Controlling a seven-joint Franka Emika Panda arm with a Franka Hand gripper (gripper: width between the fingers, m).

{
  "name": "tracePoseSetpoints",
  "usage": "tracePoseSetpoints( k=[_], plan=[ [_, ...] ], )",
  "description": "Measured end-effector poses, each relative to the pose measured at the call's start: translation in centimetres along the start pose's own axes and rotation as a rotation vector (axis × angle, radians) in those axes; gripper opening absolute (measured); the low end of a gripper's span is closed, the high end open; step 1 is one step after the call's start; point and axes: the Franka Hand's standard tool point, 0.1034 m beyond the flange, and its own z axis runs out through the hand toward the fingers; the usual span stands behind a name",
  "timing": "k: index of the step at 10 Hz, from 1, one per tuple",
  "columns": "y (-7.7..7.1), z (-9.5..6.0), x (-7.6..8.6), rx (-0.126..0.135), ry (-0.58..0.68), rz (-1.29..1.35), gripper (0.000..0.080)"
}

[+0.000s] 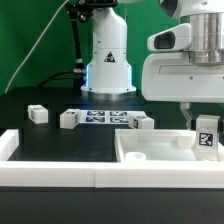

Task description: Assemble one leg

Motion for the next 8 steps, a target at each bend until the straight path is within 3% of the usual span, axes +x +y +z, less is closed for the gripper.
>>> tracePoseSetpoints(
  k=[3, 8],
  plan=[
    [0.14, -0.01, -0.05, 0.023, 0.004, 0.319, 0.0291],
    [-0.06, 0.00, -0.42, 0.023, 0.006, 0.929, 0.0291]
  ],
)
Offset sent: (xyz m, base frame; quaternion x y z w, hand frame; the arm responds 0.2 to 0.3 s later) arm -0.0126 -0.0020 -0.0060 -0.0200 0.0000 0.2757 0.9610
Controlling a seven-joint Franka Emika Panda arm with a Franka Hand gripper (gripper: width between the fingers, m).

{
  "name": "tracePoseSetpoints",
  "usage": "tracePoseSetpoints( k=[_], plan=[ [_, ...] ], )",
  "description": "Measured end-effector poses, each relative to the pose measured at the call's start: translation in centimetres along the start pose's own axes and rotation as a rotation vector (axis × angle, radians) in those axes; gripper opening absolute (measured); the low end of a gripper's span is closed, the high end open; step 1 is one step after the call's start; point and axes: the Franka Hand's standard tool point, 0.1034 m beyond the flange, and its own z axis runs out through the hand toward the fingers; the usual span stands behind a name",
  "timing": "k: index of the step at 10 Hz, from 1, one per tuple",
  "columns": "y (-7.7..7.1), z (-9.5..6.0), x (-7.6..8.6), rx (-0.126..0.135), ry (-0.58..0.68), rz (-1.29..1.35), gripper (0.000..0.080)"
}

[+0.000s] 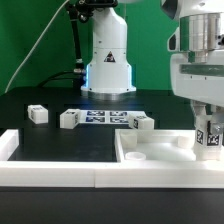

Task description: Assemble one leg

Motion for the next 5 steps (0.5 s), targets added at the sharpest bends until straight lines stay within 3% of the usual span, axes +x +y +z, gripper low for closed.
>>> tracePoseSetpoints(
  k=[4, 5],
  plan=[
    [-0.01, -0.02, 0.08, -0.001, -0.008, 0.063, 0.0292],
    [-0.02, -0.03, 0.09, 0.000, -0.008, 0.021, 0.0481]
  ],
)
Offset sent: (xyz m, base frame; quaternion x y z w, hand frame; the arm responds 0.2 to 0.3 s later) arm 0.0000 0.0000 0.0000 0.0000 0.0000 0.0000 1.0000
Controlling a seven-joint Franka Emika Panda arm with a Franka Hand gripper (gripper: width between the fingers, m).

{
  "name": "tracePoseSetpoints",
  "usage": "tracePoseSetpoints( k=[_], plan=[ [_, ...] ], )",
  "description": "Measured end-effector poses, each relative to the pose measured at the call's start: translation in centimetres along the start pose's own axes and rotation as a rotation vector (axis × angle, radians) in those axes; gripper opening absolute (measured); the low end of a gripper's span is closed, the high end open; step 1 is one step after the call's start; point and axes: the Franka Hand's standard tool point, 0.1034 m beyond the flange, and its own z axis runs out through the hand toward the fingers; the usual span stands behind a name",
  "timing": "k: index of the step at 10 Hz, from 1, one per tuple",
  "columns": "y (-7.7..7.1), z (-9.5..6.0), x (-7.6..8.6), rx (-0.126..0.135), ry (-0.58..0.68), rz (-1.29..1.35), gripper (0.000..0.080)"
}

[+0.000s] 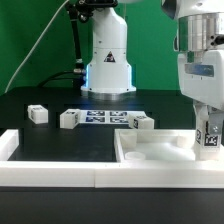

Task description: Assemble one leg

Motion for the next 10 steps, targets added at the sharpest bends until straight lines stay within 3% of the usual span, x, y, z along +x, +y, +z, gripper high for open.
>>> tracePoseSetpoints(
  k=[1, 2, 3, 9, 10],
  plan=[
    [-0.07, -0.04, 0.03, 0.001, 0.000, -0.026, 0.0481],
    [-0.11, -0.07, 0.02, 0.002, 0.001, -0.082, 0.0617],
    [-0.11, -0.07, 0.01, 0.002, 0.001, -0.189, 0.0639],
    [-0.02, 0.08, -0.09, -0.019, 0.015, -0.848, 0.0649],
    [-0.19, -0.03, 0.02, -0.036, 0.017, -0.968, 0.0648]
  ],
)
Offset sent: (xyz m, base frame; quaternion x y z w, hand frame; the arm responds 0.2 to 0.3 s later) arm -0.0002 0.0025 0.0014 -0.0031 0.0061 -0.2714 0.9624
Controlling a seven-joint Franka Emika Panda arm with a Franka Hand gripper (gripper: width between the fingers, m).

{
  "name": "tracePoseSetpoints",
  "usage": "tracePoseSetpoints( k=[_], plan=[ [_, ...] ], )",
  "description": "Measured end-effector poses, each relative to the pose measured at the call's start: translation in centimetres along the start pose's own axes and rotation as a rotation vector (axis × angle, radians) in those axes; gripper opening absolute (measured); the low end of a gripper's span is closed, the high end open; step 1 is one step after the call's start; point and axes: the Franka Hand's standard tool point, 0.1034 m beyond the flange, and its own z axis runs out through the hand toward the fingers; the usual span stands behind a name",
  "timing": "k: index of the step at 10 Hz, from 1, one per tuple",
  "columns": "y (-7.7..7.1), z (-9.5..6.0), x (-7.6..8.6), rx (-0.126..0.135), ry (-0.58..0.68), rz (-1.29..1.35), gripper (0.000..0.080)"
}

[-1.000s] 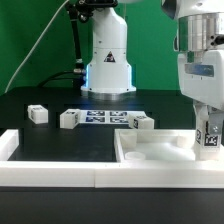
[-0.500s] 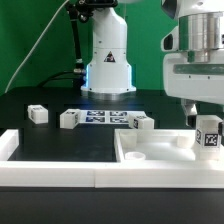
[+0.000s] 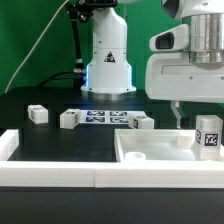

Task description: Assemble one leg

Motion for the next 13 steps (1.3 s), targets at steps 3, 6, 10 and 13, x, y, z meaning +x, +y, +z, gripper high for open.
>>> tracePoseSetpoints(
  k=[3, 6, 10, 13],
  plan=[
    [-0.28, -0.27, 0.37, -0.027, 0.014, -0.306, 0.0648],
    [0.08, -0.23, 0.61, -0.031, 0.012, -0.476, 0.0649],
    [0.06, -0.23, 0.59, -0.029, 0.012, -0.437, 0.0291],
    [0.44, -0.21, 0.74, -0.020, 0.012, -0.223, 0.0291]
  ],
)
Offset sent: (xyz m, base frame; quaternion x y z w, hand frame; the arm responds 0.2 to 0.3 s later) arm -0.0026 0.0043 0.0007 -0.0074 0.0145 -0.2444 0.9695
